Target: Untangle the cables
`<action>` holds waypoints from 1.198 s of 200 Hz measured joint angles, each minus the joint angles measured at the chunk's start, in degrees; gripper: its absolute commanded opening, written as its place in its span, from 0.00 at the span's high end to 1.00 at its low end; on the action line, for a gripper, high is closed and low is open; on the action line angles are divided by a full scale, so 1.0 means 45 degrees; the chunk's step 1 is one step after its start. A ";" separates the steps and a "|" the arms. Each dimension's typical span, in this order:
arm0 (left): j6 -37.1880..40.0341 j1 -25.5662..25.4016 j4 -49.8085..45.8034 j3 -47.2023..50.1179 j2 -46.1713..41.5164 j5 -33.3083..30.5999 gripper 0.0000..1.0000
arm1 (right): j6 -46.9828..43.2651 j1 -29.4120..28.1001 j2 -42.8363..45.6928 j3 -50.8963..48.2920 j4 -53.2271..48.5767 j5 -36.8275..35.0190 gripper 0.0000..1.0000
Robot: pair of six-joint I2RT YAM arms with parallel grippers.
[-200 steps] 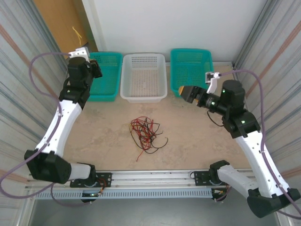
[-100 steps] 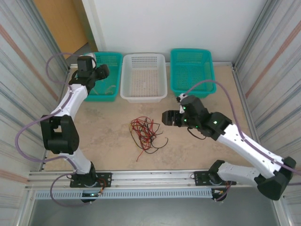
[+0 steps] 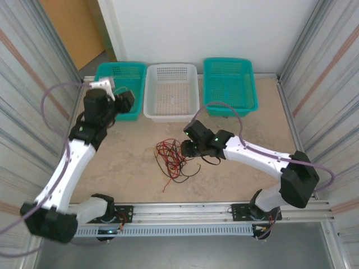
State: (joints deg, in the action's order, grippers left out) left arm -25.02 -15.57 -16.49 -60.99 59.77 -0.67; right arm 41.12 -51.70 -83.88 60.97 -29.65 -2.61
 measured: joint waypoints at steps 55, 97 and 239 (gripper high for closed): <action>-0.1175 -0.1515 -0.2030 0.3827 -0.0563 0.1549 0.61 | -0.0296 -0.0782 -0.2288 0.1855 0.0364 -0.0262 0.48; -0.2788 -0.1443 -0.0884 0.5474 0.2880 0.2943 0.66 | -0.0282 -0.1632 -0.3109 0.2074 0.0350 -0.0631 0.54; -0.5421 -0.0359 0.3643 0.5867 0.5212 0.4779 0.66 | -0.0267 -0.2030 -0.2851 0.1617 0.0583 -0.0714 0.61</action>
State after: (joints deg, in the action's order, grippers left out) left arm -49.41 -17.19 -0.10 -34.59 83.22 20.84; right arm 39.92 -60.84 -96.71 68.25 -27.03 -5.82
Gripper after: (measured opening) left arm 0.357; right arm 0.390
